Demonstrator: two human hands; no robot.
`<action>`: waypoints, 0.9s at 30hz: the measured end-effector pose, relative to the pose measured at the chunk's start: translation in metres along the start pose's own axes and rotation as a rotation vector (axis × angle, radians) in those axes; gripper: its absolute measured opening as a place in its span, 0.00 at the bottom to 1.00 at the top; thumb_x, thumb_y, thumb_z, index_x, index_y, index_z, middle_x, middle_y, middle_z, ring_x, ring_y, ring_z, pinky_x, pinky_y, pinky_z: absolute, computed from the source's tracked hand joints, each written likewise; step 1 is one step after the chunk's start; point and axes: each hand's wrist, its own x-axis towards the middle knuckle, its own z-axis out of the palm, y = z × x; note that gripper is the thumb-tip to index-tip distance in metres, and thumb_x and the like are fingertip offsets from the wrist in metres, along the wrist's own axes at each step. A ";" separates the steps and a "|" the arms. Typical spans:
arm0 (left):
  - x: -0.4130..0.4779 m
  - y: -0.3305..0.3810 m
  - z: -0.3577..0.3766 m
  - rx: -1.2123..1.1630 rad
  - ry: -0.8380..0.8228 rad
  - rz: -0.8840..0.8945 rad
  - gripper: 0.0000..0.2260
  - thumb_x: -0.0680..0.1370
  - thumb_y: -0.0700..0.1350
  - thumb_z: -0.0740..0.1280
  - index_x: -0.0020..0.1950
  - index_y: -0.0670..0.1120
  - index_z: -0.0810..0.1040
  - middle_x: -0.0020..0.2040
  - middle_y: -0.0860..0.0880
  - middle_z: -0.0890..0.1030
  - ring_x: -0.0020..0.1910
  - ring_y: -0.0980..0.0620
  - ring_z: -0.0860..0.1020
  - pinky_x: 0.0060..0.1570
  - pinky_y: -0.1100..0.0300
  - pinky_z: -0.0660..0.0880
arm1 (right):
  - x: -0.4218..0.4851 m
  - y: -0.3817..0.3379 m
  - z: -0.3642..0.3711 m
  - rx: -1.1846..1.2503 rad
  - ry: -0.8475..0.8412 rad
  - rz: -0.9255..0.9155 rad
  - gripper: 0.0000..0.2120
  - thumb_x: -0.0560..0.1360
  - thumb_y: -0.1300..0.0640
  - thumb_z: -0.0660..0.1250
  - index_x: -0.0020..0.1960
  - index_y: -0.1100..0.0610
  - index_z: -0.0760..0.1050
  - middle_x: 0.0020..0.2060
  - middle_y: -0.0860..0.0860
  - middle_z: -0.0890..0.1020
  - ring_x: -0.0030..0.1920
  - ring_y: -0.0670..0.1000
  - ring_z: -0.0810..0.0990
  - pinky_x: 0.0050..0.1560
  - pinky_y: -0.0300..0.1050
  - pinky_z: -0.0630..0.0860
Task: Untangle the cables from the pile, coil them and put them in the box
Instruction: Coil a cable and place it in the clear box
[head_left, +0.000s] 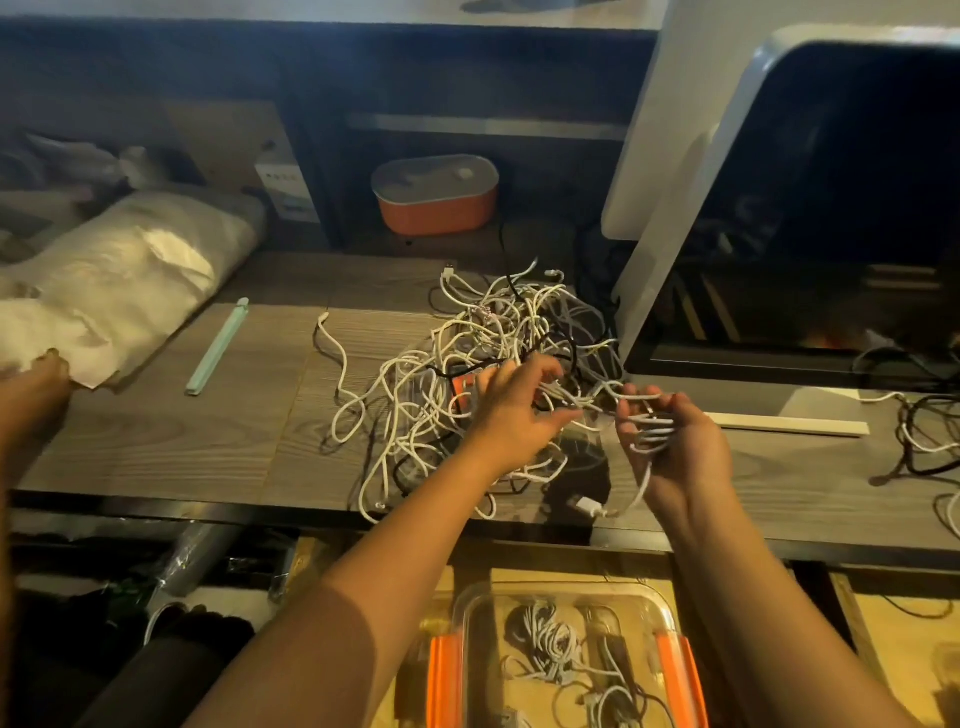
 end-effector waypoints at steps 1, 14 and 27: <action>0.000 -0.002 -0.002 0.073 -0.021 0.038 0.14 0.76 0.51 0.67 0.59 0.47 0.72 0.52 0.53 0.70 0.48 0.62 0.53 0.52 0.59 0.57 | -0.001 -0.003 -0.001 -0.065 0.010 -0.016 0.13 0.82 0.52 0.55 0.51 0.59 0.74 0.46 0.57 0.82 0.40 0.50 0.80 0.41 0.38 0.77; 0.009 -0.010 0.006 0.484 -0.195 0.080 0.16 0.79 0.61 0.54 0.49 0.51 0.71 0.52 0.52 0.71 0.59 0.49 0.66 0.65 0.52 0.48 | -0.005 0.002 -0.017 -0.367 0.047 -0.299 0.10 0.80 0.55 0.58 0.40 0.55 0.68 0.34 0.50 0.71 0.34 0.47 0.72 0.43 0.46 0.72; -0.003 0.023 -0.026 0.598 -0.015 -0.023 0.22 0.78 0.58 0.60 0.70 0.54 0.68 0.75 0.53 0.62 0.74 0.45 0.57 0.72 0.41 0.45 | -0.013 0.012 -0.021 -1.015 -0.083 -0.576 0.09 0.80 0.55 0.61 0.44 0.55 0.77 0.41 0.55 0.80 0.45 0.56 0.80 0.38 0.45 0.77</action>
